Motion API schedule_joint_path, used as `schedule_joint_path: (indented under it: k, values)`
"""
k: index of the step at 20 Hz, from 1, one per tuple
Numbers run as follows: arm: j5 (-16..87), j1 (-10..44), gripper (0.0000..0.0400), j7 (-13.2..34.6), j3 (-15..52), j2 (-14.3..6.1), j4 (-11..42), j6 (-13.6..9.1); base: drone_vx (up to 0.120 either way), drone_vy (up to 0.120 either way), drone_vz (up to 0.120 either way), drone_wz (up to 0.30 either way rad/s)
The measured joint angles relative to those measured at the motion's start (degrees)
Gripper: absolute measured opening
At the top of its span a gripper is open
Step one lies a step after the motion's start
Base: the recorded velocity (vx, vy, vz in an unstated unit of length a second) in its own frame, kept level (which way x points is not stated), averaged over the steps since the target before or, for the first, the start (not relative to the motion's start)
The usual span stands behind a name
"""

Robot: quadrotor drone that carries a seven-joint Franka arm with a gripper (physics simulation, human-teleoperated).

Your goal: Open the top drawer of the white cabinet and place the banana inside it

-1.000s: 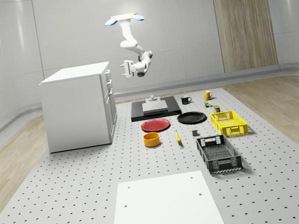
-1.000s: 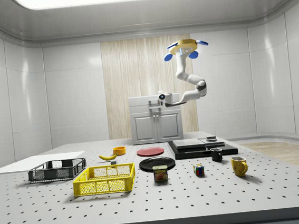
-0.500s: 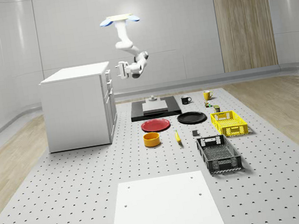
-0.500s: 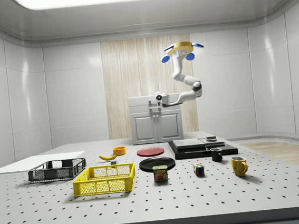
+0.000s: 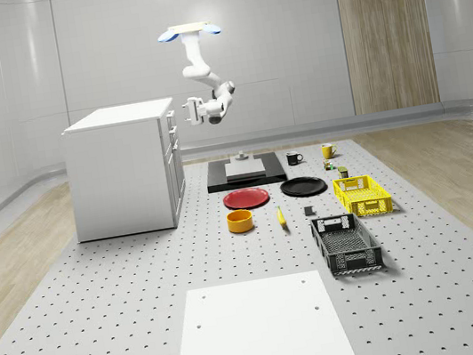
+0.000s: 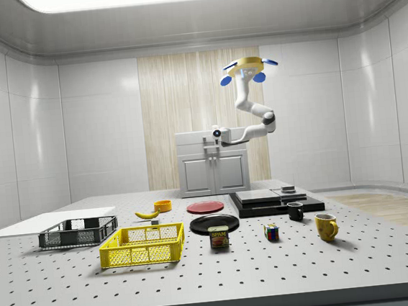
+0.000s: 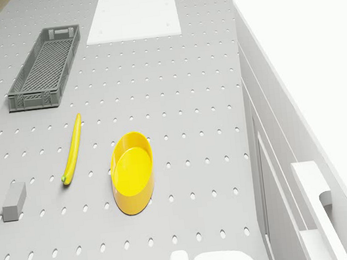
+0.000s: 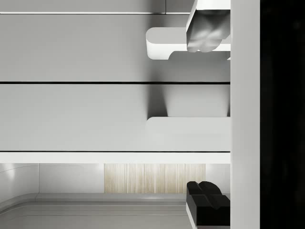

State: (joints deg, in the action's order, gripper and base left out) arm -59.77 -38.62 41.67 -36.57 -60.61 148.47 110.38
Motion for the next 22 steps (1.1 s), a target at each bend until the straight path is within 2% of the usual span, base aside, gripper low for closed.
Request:
schedule_joint_path:
  k: [5, 11, 19, 22]
  values:
    - [0.1, -0.1, 0.0400, 0.0, -0.1, -0.1, 0.0, 0.1, 0.000, 0.000, 0.000, 0.000]
    - [0.1, -1.1, 0.0400, -0.5, -0.8, 1.0, -0.9, 0.3, 0.000, 0.000, 0.000, 0.000]
    - [0.2, -1.6, 0.0400, -0.6, -1.1, 1.4, -1.2, 0.4, 0.000, 0.000, 0.000, 0.000]
    - [-0.3, -1.9, 0.0400, -0.8, -0.7, 1.5, -1.1, 1.0, 0.000, 0.000, 0.000, 0.000]
